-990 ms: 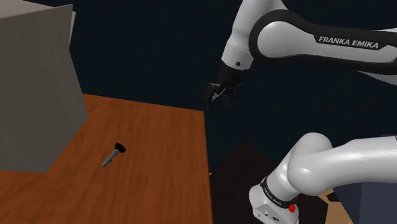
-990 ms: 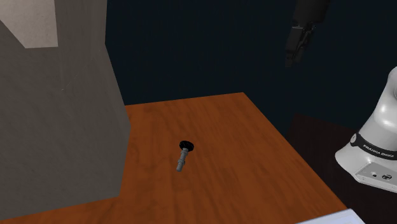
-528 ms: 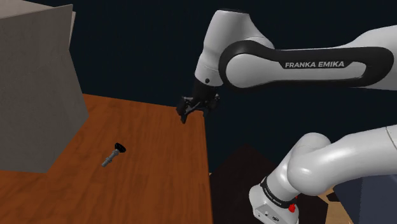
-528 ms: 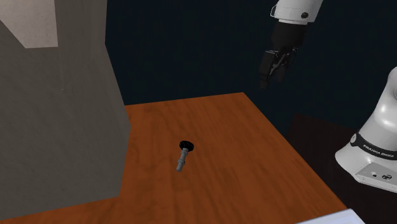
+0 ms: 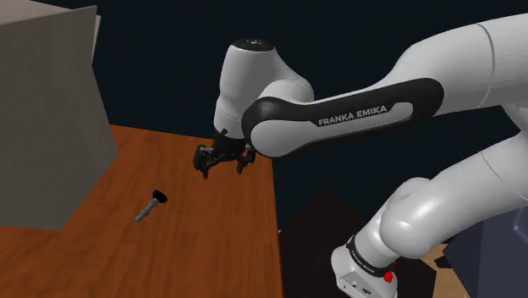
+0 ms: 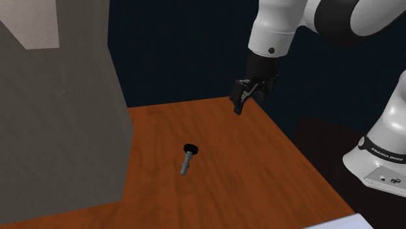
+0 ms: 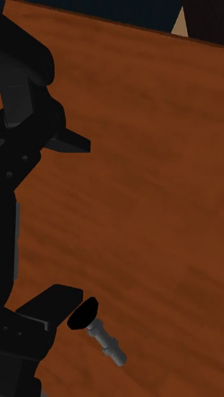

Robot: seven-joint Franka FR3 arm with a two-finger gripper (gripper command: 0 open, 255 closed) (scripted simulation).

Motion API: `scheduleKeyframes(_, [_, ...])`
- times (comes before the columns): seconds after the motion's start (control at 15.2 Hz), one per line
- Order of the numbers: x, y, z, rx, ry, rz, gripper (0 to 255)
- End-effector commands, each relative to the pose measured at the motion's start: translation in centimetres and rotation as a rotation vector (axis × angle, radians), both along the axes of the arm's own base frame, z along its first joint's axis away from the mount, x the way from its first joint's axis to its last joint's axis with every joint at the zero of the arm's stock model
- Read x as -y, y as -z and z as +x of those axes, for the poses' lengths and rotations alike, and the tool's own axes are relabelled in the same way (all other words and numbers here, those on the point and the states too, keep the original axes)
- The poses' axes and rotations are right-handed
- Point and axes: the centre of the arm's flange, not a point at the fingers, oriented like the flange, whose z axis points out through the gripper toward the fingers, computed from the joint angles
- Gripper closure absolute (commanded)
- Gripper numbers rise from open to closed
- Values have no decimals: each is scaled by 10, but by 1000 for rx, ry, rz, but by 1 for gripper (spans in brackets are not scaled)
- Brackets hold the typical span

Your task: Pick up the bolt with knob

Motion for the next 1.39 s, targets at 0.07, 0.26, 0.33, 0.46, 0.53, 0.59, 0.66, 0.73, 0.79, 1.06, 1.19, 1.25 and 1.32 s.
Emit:
scheduleKeyframes(0.07, [-31, 22, 19, 20, 48, -10, 0])
scheduleKeyframes(0.26, [-59, 42, 40, 38, 92, -23, 0])
scheduleKeyframes(0.33, [-68, 49, 47, 44, 107, -28, 0])
scheduleKeyframes(0.46, [-85, 63, 62, 56, 137, -36, 0])
scheduleKeyframes(0.53, [-94, 69, 70, 62, 151, -41, 0])
scheduleKeyframes(0.59, [-102, 76, 77, 68, 166, -45, 0])
scheduleKeyframes(0.66, [-110, 83, 86, 74, 181, -49, 0])
scheduleKeyframes(0.73, [-119, 90, 94, 80, 196, -54, 0])
scheduleKeyframes(0.79, [-126, 96, 102, 87, 211, -58, 0])
scheduleKeyframes(1.06, [-136, 115, 113, 94, 229, -64, 0])
scheduleKeyframes(1.19, [-136, 126, 113, 94, 229, -64, 0])
scheduleKeyframes(1.25, [-136, 131, 113, 94, 229, -64, 0])
scheduleKeyframes(1.32, [-136, 137, 113, 94, 229, -64, 0])
